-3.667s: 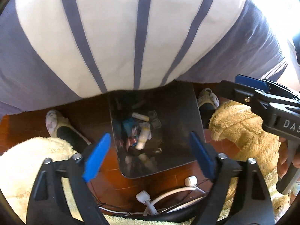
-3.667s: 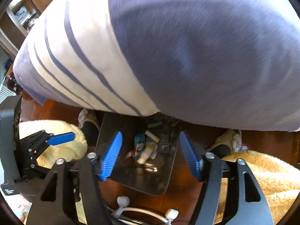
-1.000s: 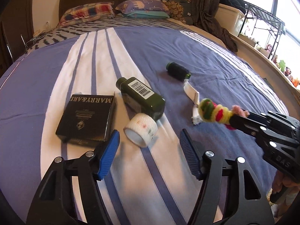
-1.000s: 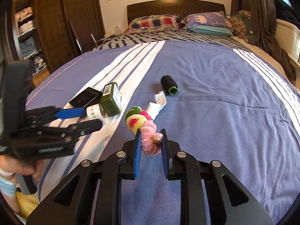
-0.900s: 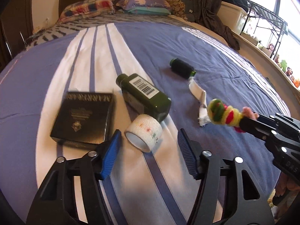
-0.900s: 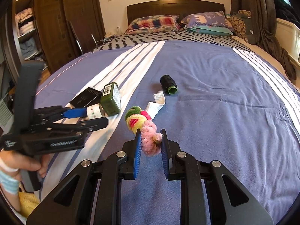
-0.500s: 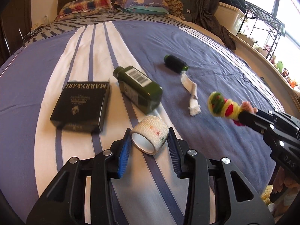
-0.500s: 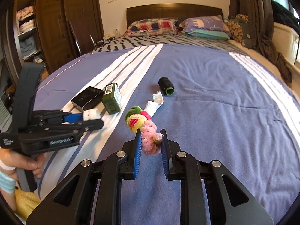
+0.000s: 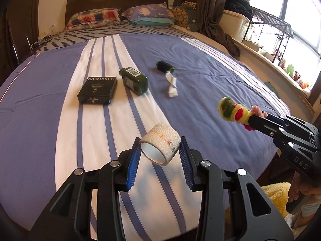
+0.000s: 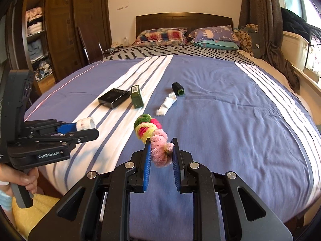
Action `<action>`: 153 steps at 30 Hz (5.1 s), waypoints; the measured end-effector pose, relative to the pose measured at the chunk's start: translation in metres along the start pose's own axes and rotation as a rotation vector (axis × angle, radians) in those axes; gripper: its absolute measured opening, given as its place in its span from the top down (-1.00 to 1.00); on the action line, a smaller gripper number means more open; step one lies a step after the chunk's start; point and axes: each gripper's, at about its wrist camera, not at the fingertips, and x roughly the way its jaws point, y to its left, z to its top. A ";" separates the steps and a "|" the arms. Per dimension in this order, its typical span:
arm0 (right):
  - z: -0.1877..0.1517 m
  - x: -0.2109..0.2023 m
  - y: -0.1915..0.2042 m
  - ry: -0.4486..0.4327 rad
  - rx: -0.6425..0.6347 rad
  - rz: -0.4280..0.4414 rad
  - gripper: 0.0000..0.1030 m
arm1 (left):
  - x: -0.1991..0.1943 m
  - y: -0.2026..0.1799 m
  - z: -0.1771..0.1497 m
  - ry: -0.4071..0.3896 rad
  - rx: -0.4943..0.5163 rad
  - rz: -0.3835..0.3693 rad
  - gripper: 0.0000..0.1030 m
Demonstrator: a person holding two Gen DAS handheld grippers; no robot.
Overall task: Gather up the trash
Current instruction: 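Lift the hair ties and tape roll off the bed with both tools, then carry the hair ties and tape roll with both tools down over the bin, then open both tools to drop the hair ties and tape roll into the bin, then raise both open tools back over the remaining items on the bed, then grasp the white cloth strip with the right tool while the left tool grasps the black MARRY&ARD box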
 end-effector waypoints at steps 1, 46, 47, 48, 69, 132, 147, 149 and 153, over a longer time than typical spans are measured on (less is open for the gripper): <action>-0.003 -0.005 0.001 0.000 0.002 0.000 0.61 | -0.005 -0.003 -0.004 -0.002 0.002 -0.001 0.29; -0.196 -0.013 0.063 0.368 0.019 0.102 0.60 | -0.017 -0.007 -0.226 0.239 -0.139 0.000 0.29; -0.202 -0.007 0.065 0.388 0.017 0.102 0.60 | -0.013 -0.007 -0.231 0.252 -0.142 -0.002 0.29; -0.205 -0.003 0.066 0.402 0.016 0.101 0.60 | -0.008 -0.006 -0.234 0.263 -0.144 -0.002 0.29; -0.243 0.079 0.074 0.618 0.074 0.108 0.59 | 0.074 -0.005 -0.284 0.516 -0.156 -0.067 0.28; 0.007 0.042 0.011 0.061 0.045 -0.095 -0.92 | -0.019 0.068 -0.030 -0.022 -0.067 0.185 -0.84; 0.065 0.151 -0.012 0.158 0.116 -0.123 -0.92 | 0.080 0.109 0.048 0.052 -0.074 0.226 -0.84; 0.069 0.163 -0.013 0.173 0.123 -0.110 -0.92 | 0.093 0.114 0.055 0.068 -0.067 0.234 -0.84; 0.075 0.180 -0.015 0.187 0.119 -0.117 -0.92 | 0.114 0.120 0.068 0.091 -0.055 0.237 -0.84</action>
